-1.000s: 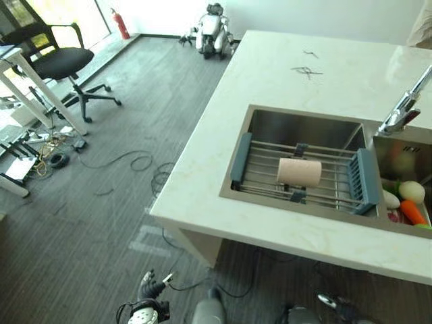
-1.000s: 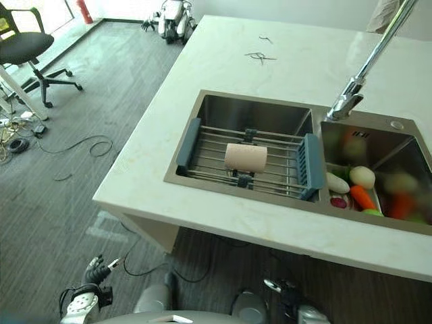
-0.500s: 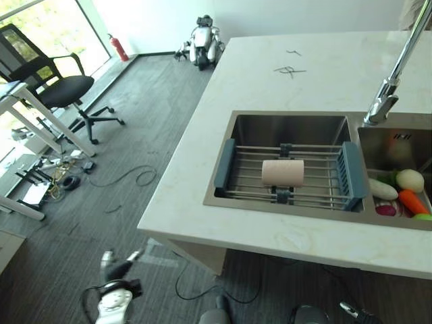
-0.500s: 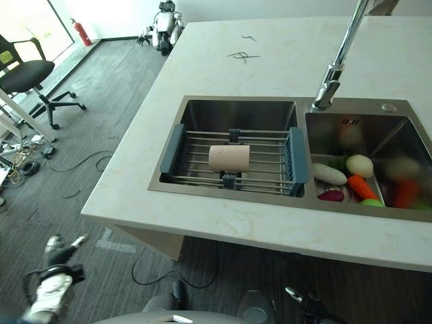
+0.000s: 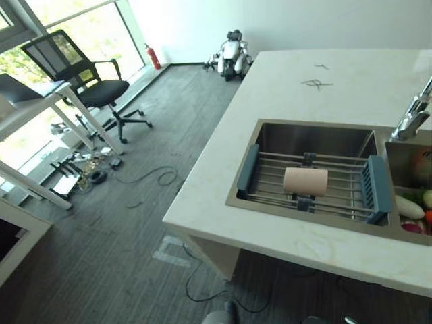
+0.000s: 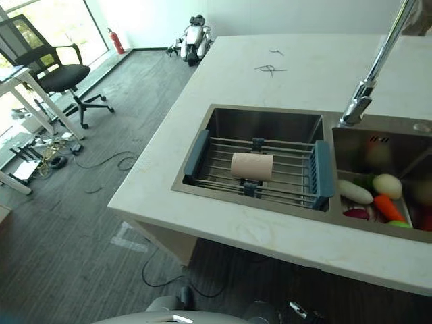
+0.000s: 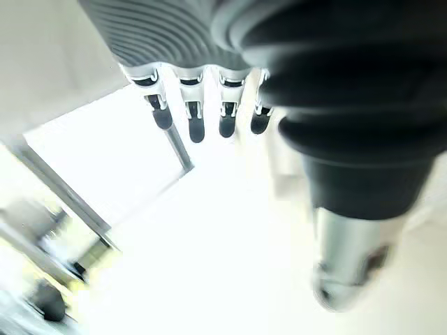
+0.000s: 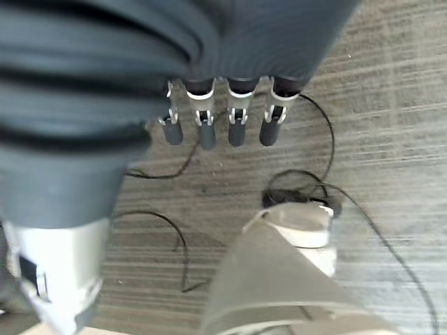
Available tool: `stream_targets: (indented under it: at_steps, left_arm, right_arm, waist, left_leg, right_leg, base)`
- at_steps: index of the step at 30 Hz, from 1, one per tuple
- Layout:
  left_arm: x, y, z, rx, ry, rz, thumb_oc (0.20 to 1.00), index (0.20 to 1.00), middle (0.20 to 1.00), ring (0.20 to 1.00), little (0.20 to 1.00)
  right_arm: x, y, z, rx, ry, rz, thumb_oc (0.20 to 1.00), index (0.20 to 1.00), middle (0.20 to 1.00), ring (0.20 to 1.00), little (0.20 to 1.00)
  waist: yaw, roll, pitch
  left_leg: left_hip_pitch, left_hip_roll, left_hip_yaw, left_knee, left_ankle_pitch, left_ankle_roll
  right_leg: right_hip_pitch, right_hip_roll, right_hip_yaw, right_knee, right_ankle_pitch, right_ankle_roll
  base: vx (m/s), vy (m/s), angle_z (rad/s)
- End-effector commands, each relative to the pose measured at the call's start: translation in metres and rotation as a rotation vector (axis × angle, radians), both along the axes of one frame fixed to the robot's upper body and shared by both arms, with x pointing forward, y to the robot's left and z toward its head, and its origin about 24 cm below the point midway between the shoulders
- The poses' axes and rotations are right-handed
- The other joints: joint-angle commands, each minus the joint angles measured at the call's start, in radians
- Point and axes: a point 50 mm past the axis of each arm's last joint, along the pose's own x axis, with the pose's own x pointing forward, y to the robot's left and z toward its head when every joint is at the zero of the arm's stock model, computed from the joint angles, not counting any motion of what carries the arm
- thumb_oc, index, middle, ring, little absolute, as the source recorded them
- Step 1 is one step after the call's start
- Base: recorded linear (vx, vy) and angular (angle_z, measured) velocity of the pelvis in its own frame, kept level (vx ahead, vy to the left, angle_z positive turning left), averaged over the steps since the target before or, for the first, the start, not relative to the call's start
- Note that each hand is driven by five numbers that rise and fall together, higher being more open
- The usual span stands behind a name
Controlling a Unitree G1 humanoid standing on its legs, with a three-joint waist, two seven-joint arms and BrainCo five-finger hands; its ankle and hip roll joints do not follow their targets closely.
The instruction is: Place the dishes in the dishwasher.
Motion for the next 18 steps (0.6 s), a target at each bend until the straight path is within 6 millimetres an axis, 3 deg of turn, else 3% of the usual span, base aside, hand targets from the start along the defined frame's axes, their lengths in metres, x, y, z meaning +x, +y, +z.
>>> stream_targets:
  at_steps: [1,4,11,14,16,18]
  left_arm:
    - [0.023,-0.037,0.001,0.011,0.124,-0.336,1.000,1.000,1.000,1.000,1.000]
    - [0.041,-0.077,0.004,0.063,0.182,-0.529,1.000,1.000,1.000,1.000,1.000]
    - [0.076,-0.143,0.016,0.275,0.281,-0.710,1.000,1.000,1.000,1.000,1.000]
    - [0.077,-0.145,0.017,0.277,0.281,-0.712,1.000,1.000,1.000,1.000,1.000]
    - [0.092,-0.171,0.009,0.334,0.374,-0.766,1.000,1.000,1.000,1.000,1.000]
    - [0.098,-0.178,0.004,0.359,0.414,-0.769,1.000,1.000,1.000,1.000,1.000]
  right_arm:
    - [0.019,0.013,-0.002,0.054,-0.069,-0.033,1.000,1.000,1.000,1.000,1.000]
    - [0.019,0.015,-0.003,0.066,-0.065,-0.045,1.000,1.000,1.000,1.000,1.000]
    - [0.016,0.017,-0.005,0.066,-0.034,-0.059,1.000,1.000,1.000,1.000,1.000]
    - [0.015,0.017,-0.005,0.068,-0.035,-0.063,1.000,1.000,1.000,1.000,1.000]
    - [0.013,0.015,-0.005,0.062,-0.032,-0.099,1.000,1.000,1.000,1.000,1.000]
    - [0.011,0.018,-0.006,0.064,-0.024,-0.109,1.000,1.000,1.000,1.000,1.000]
  waist:
    - [-0.057,0.006,0.032]
    - [-0.082,0.003,0.024]
    - [-0.153,0.007,0.014]
    - [-0.147,0.006,0.014]
    - [-0.193,0.008,0.015]
    - [-0.203,0.004,0.011]
  left_leg:
    - [-0.010,0.004,0.009,0.174,-0.182,0.016]
    - [-0.005,0.013,0.028,0.174,-0.182,0.014]
    - [-0.004,0.035,0.079,0.174,-0.167,0.009]
    - [-0.004,0.036,0.081,0.174,-0.168,0.009]
    - [0.010,0.038,0.106,0.174,-0.171,0.009]
    - [0.012,0.041,0.124,0.174,-0.171,0.011]
  right_leg:
    - [0.078,0.018,0.035,-0.170,0.081,0.042]
    - [0.072,0.028,0.054,-0.170,0.082,0.042]
    - [0.037,0.048,0.110,-0.170,0.105,0.043]
    - [0.036,0.049,0.112,-0.170,0.106,0.043]
    - [0.025,0.052,0.138,-0.170,0.117,0.049]
    - [0.014,0.054,0.149,-0.170,0.123,0.051]
  base:
    - [0.01,-0.068,-0.16]
    - [-0.01,-0.075,-0.36]
    - [-0.01,-0.048,-0.26]
    - [-0.01,-0.009,-0.28]
    - [-0.05,-0.055,0.03]
    - [-0.04,-0.038,-0.19]
